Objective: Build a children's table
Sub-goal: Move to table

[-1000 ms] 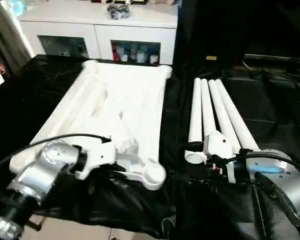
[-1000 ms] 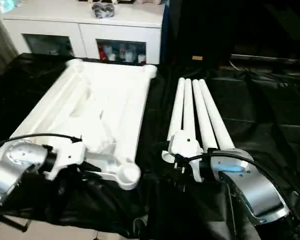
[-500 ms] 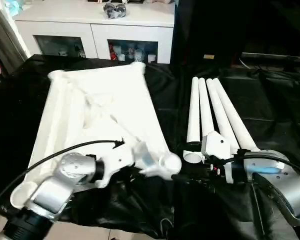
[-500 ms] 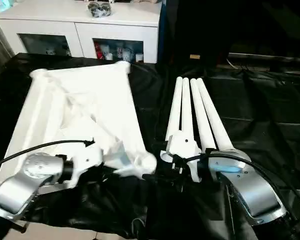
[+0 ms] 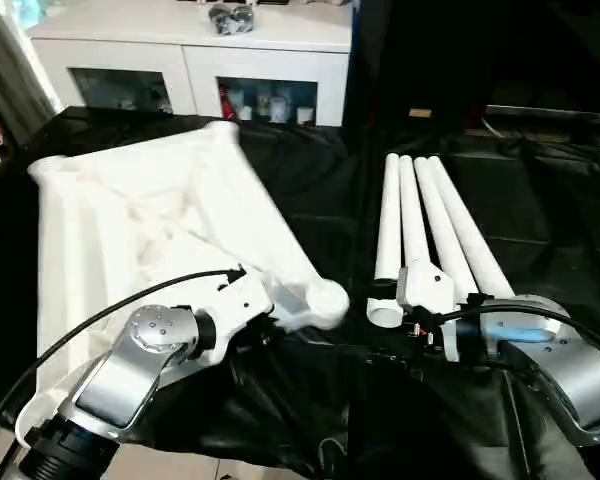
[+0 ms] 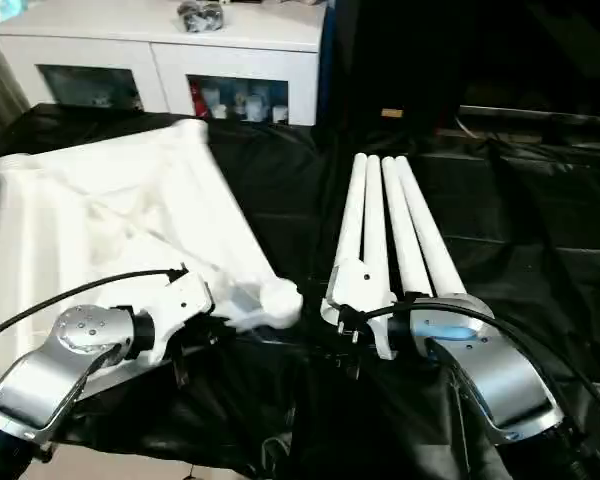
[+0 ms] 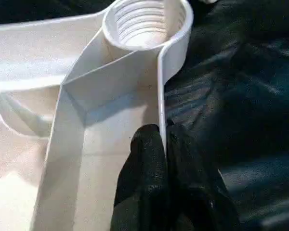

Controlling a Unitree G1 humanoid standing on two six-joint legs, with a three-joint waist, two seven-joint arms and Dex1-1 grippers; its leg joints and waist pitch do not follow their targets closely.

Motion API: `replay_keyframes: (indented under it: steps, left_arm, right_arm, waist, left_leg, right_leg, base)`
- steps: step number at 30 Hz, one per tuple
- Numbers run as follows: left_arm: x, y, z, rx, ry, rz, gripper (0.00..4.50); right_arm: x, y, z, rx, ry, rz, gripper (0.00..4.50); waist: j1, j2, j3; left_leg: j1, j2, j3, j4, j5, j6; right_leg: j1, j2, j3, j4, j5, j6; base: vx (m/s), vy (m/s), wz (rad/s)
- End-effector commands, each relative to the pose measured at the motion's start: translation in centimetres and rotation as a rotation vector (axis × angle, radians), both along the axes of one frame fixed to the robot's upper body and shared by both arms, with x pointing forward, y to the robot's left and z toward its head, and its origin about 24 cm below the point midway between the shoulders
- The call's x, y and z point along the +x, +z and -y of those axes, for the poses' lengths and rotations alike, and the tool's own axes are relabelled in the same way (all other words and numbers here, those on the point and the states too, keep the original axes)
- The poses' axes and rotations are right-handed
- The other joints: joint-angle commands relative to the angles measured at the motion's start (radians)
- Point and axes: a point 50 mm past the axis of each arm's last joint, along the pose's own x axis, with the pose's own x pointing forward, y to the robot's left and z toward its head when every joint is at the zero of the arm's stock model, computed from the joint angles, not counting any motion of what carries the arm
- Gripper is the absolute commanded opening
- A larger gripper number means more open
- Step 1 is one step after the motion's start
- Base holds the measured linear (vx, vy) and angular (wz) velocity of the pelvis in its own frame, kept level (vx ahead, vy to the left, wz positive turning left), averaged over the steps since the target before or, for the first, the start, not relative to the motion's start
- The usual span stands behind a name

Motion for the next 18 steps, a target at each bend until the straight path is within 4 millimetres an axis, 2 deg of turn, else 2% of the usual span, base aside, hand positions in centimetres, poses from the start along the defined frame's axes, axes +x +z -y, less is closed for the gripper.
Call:
replay_keyframes:
  steps: [1,7,13,15,16,18]
  left_arm:
    - [0.8,1.3,-0.1,0.016,-0.019,0.121,0.02]
    - [1.4,1.2,-0.5,0.007,-0.071,0.139,0.02]
    - [1.8,1.1,-1.7,0.027,-0.134,0.125,0.02]
    - [1.6,1.4,-1.8,-0.001,-0.134,0.102,0.47]
    - [1.5,1.6,-1.9,-0.022,-0.128,0.087,0.47]
    - [1.2,2.6,-2.2,-0.069,-0.113,0.098,0.59]
  right_arm:
    - [0.3,0.2,-0.2,-0.006,0.004,0.024,4.50]
    - [0.4,0.2,-0.4,0.001,-0.005,0.027,4.50]
    - [0.2,0.2,-0.8,0.022,-0.012,0.028,4.50]
    - [0.2,0.2,-0.8,0.031,-0.021,0.022,4.50]
    - [0.2,0.3,-0.8,0.043,-0.030,0.009,4.50]
    - [0.4,0.7,-0.7,0.092,-0.072,-0.006,4.50]
  waist:
    - [0.007,0.000,-0.052]
    - [0.015,0.001,-0.051]
    - [0.020,0.010,-0.052]
    - [0.021,0.010,-0.053]
    - [0.020,0.013,-0.054]
    - [0.021,0.012,-0.055]
  left_leg:
    - [0.007,0.080,-0.033,-0.083,-0.061,0.069]
    - [0.010,0.081,-0.031,-0.085,-0.079,0.050]
    - [0.012,0.082,-0.033,-0.089,-0.103,0.024]
    - [0.013,0.083,-0.032,-0.088,-0.094,0.019]
    - [0.013,0.082,-0.032,-0.088,-0.085,0.017]
    - [0.009,0.084,-0.034,-0.087,-0.071,0.019]
  right_leg:
    - [0.049,-0.114,0.051,-0.067,0.009,-0.258]
    - [0.045,-0.116,0.051,-0.066,-0.011,-0.250]
    - [0.043,-0.117,0.051,-0.066,-0.025,-0.243]
    - [0.043,-0.117,0.052,-0.062,-0.001,-0.249]
    - [0.043,-0.116,0.051,-0.059,0.022,-0.256]
    - [0.048,-0.119,0.051,-0.055,0.056,-0.267]
  base:
    - [0.000,0.000,0.00]
    - [0.000,0.000,0.00]
    - [0.000,0.000,0.00]
    - [0.000,0.000,0.00]
    - [0.000,0.000,0.00]
    - [0.000,0.000,0.00]
